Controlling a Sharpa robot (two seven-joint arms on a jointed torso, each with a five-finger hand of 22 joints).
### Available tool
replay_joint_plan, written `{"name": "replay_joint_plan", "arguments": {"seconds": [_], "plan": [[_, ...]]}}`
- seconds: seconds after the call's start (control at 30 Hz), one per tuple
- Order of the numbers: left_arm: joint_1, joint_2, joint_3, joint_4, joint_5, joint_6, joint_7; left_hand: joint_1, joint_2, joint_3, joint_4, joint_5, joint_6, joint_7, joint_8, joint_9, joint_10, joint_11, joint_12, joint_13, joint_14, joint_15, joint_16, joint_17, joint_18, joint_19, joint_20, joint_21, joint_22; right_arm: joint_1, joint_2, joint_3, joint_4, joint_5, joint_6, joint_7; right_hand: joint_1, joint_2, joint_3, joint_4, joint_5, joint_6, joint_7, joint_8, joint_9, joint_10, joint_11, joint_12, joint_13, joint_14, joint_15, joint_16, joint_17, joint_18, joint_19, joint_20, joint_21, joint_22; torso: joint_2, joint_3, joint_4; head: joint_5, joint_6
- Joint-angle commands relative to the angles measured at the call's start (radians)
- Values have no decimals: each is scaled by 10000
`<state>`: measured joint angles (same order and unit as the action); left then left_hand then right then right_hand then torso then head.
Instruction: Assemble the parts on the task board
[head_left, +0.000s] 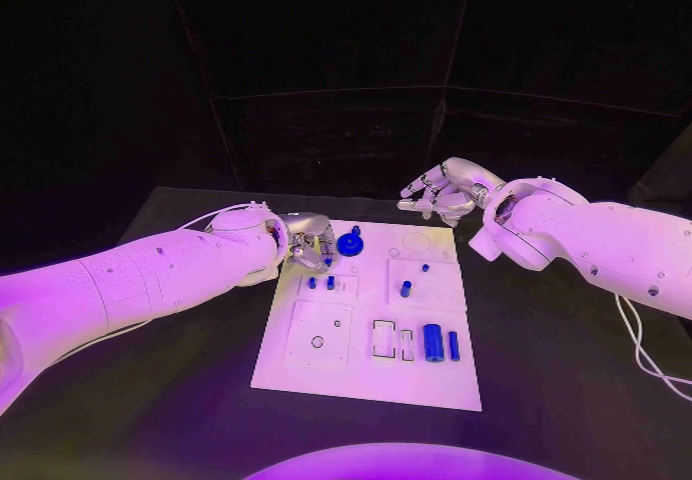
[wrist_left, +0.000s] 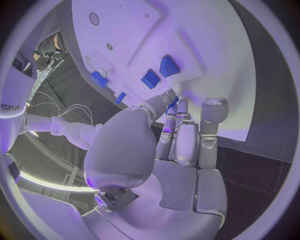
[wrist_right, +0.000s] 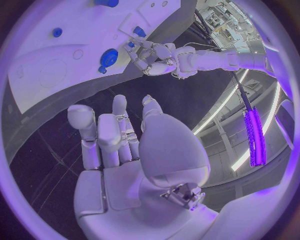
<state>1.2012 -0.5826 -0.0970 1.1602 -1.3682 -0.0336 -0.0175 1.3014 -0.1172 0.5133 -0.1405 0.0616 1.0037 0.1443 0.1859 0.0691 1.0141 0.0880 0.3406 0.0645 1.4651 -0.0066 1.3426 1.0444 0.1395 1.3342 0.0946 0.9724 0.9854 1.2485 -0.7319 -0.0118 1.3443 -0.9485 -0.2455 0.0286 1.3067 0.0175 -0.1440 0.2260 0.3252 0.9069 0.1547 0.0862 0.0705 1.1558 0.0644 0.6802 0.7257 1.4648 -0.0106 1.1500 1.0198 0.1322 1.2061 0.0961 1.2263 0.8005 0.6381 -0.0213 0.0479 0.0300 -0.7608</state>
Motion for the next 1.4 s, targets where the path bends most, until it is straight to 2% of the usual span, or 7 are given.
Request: {"name": "replay_joint_plan", "arguments": {"seconds": [0.03, 0.57, 0.77, 0.9, 0.97, 1.2, 1.4], "plan": [[11, 10, 2, -5, 50, 70, -31, -44, -68, -65, 25, -52, -84, 15, -65, -9, -116, 17, -73, -7, 0, 83, -63, -31, -20, -57, 48, -49, -22, 19, 3, 6, 5, -15, -48, 84, -15, 88, -67, 18, 53, 45, 11, 22, -8, -70, 13, -29, -12, -26, -33, -47, 15, 77, -50, -25, -41, -17, 2, -3, 4, 3, 6], [9, -271, 6, 158, 41, -435, 85, 0, -193, -231, 0, -54, -519, 109, -462, -33, -844, 193, -437, -5, -129, 224, -236, -444, 64, -248, 185, -429, -312, 19, -50, 6, -64, -94, -3, -86, 86, 104, -88, -9, 60, 47, 14, 25, -9, -160, 17, -94, -69, -72, -29, -201, -140, 112, -147, -24, -163, -237, -6, -11, 3, -22, 20], [10, -763, 31, 453, 947, -1105, 515, 78, -229, -467, 11, -54, -765, 152, -656, -39, -1416, 285, -591, -8, -218, 288, -400, -787, 155, -430, 251, -901, -720, 13, -84, 5, -244, -1104, 123, -295, 1212, 235, 255, -552, -236, 544, -4, 259, 54, -1149, 40, -1553, -1268, -443, -23, -1242, -1220, 262, -578, -20, -766, -1205, -14, -14, 10, -71, 49], [25, -1198, 50, 641, 3191, -1816, 1434, 57, -154, -579, 101, -49, -717, 243, -654, -23, -1448, 296, -508, 21, -296, 308, -525, -1018, 224, -582, 274, -1259, -1028, -67, -145, 4, -304, -2535, 225, -393, 1999, 148, 626, -961, -631, 1048, -94, 495, 85, -1121, -6, -2788, -2489, -334, -68, -1369, -1344, 243, -408, -69, -754, -1123, -15, -5, 7, -101, 97], [31, -1421, 54, 731, 4727, -1969, 2041, 74, 17, -509, 166, -40, -542, 339, -582, -2, -1090, 317, -227, 78, -623, 322, -942, -1787, 359, -1007, 302, -2048, -1705, -146, -179, 3, -289, -3385, 253, -437, 2192, 114, 804, -1060, -855, 1169, -121, 521, 62, -902, 24, -3219, -2973, -292, -76, -1409, -1370, 237, -358, -92, -759, -1108, -12, -7, 3, -179, 142], [37, -2102, 49, 1384, 10702, -1587, 3592, 9, 294, -295, 298, -44, -205, 291, -410, 21, -191, 159, 436, 200, -1300, 222, -1795, -3316, 452, -1345, 233, -2549, -2067, -728, -317, -5, 15, -6380, 171, -672, 2499, -249, 1536, -1320, -1271, 1635, -253, 467, -28, -323, -44, -4565, -4438, -141, -108, -1468, -1355, 165, -103, -128, -613, -777, -2, -19, 3, -549, 260], [30, -2389, 45, 1800, 12229, -1373, 4447, -63, 319, -267, 318, -46, -84, 259, -310, 10, -80, 120, 608, 166, -2105, 203, -2828, -4963, 442, -1678, 202, -2872, -2222, -1095, -338, -8, 193, -7659, 443, -1068, 2264, -553, 1680, -1243, -1615, 1409, -195, 140, -63, -466, 74, -5031, -4994, -113, -7, -1527, -1395, 156, -90, -48, -620, -767, -7, -19, -13, -635, 261]]}}
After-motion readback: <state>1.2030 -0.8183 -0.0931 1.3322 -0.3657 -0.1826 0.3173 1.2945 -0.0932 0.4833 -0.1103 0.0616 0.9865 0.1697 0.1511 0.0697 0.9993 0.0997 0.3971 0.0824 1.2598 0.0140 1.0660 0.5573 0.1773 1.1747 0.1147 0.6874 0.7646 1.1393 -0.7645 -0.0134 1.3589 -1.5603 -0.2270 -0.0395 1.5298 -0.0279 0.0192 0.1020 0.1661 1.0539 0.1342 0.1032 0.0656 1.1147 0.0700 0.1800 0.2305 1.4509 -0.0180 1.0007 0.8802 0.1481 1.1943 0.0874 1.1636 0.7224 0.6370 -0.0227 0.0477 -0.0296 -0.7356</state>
